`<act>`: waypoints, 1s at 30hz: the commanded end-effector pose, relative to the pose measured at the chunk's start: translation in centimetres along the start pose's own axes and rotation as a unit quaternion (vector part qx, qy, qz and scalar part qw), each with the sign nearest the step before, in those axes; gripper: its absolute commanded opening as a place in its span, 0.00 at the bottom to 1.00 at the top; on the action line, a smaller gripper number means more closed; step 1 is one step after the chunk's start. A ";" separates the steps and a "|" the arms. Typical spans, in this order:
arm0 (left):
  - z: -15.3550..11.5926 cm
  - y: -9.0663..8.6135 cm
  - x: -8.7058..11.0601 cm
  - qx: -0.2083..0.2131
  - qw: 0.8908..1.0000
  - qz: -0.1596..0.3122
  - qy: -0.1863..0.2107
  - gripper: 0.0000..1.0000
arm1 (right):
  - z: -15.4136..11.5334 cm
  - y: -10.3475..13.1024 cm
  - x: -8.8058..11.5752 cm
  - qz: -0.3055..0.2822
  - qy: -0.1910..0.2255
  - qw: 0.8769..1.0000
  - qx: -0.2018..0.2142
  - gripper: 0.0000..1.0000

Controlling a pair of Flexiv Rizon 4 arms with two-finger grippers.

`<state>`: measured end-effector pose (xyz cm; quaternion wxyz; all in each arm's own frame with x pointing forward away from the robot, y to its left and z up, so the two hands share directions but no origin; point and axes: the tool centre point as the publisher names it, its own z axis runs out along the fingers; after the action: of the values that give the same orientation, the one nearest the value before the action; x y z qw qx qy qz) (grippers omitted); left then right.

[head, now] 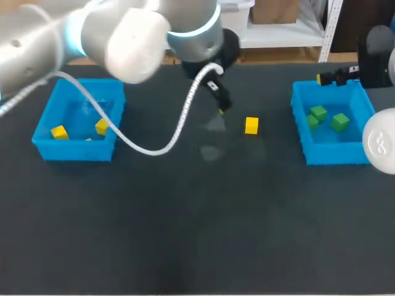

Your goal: Put the green cubes in the right bin and the yellow cubes in the left bin.

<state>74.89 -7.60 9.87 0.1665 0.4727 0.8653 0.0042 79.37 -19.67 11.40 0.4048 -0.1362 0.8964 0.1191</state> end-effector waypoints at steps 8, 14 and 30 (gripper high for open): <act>6.6 -2.6 -4.0 0.068 0.978 0.183 0.080 1.00 | 0.0 0.0 0.0 0.000 0.000 1.000 0.001 1.00; 8.2 -2.2 -5.1 0.055 0.975 0.194 0.093 1.00 | 0.0 0.0 0.0 0.000 0.000 1.000 0.001 1.00; 10.5 -3.3 -5.7 0.062 0.968 0.214 0.113 1.00 | 0.0 0.0 0.0 0.000 0.000 1.000 0.001 1.00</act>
<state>77.51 -15.14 1.33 0.0515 0.6518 0.7561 0.0300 79.37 -19.67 11.39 0.4047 -0.1362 0.8964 0.1191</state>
